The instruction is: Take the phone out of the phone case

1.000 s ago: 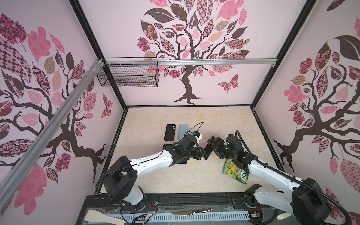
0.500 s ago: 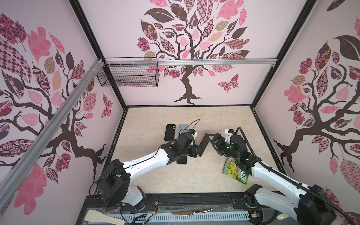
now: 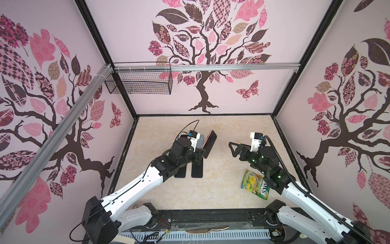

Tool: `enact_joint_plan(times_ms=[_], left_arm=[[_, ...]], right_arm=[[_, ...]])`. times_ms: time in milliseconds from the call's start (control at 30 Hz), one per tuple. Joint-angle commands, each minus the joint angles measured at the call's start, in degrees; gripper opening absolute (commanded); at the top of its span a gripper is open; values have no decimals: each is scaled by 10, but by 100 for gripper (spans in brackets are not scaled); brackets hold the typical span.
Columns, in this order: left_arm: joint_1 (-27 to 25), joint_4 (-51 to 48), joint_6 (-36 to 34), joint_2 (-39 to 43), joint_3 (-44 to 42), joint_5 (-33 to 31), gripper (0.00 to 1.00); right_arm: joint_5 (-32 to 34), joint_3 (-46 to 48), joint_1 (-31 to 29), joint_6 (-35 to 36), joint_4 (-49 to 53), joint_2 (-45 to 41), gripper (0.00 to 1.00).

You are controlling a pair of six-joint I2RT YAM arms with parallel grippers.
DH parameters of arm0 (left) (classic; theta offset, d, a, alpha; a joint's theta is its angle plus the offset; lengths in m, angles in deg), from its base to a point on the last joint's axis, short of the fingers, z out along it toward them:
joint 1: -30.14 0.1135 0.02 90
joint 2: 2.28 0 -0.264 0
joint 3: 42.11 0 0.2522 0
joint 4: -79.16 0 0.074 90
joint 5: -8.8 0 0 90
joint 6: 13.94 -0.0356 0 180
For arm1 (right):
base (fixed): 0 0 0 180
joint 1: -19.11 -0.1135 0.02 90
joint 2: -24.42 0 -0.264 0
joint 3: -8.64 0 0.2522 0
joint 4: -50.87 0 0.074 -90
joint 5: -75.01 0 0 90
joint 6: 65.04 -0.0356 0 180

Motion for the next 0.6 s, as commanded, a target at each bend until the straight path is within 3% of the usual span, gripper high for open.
enact_joint_plan(times_ms=[0,167,300,467,567], left_arm=[[2,62,-86,54,-38,44,0],[29,80,-136,100,-66,102,0],[115,123,-117,117,-93,262,0],[144,147,-146,149,-110,338,0],[146,159,-156,157,-115,367,0]], right_arm=[[-49,-44,-2,141,46,-9,100],[-81,-85,-2,216,96,-7,96],[-161,-137,-2,267,156,26,87],[-248,-177,5,269,184,49,87],[-352,-203,35,239,191,76,87]])
